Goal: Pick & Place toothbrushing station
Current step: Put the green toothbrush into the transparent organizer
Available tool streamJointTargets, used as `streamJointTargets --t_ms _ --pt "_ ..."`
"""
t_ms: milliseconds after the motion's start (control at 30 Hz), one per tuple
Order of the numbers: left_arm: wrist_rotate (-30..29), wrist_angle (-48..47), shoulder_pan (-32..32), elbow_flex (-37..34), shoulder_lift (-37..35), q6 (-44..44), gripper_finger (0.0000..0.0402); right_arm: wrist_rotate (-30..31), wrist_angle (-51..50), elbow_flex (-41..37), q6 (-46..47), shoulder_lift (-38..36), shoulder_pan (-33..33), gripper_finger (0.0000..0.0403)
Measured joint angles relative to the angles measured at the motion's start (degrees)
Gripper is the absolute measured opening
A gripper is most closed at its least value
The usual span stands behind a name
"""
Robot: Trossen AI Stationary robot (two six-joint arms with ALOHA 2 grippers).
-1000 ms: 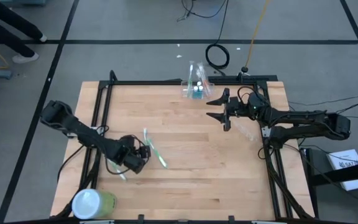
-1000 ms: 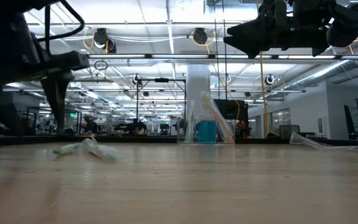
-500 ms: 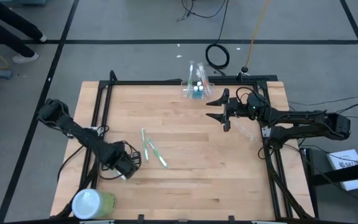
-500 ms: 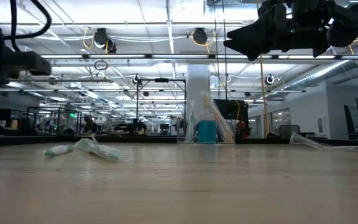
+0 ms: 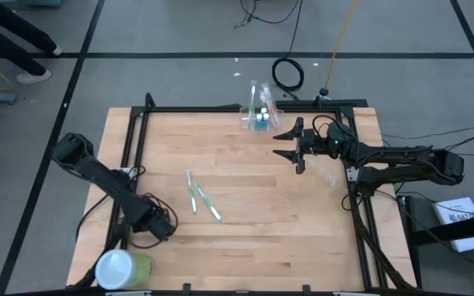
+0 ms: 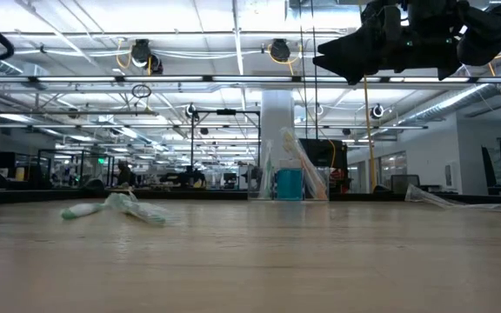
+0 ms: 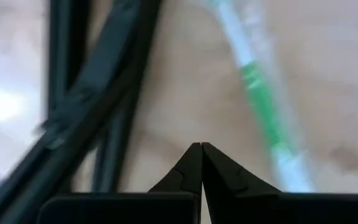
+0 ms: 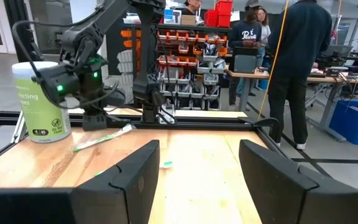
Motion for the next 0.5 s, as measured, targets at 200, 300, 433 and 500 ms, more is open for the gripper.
streamJointTargets --t_ms 200,300,433,500 --pt "-4.53 0.58 2.33 0.0 4.09 2.69 0.0007 0.0 0.02 0.0 0.35 0.0 -0.02 0.0212" --pt "-6.92 1.28 3.38 0.0 4.86 3.56 0.0005 0.0 0.02 0.0 0.37 0.0 -0.02 0.0212" --pt "-11.82 2.25 4.27 0.0 4.87 4.41 0.0014 0.0 0.02 0.0 0.39 0.0 -0.02 0.0212" --pt "-15.12 2.97 4.83 0.02 4.85 5.23 0.0009 0.0 0.02 0.02 0.37 0.0 -0.02 0.0212"
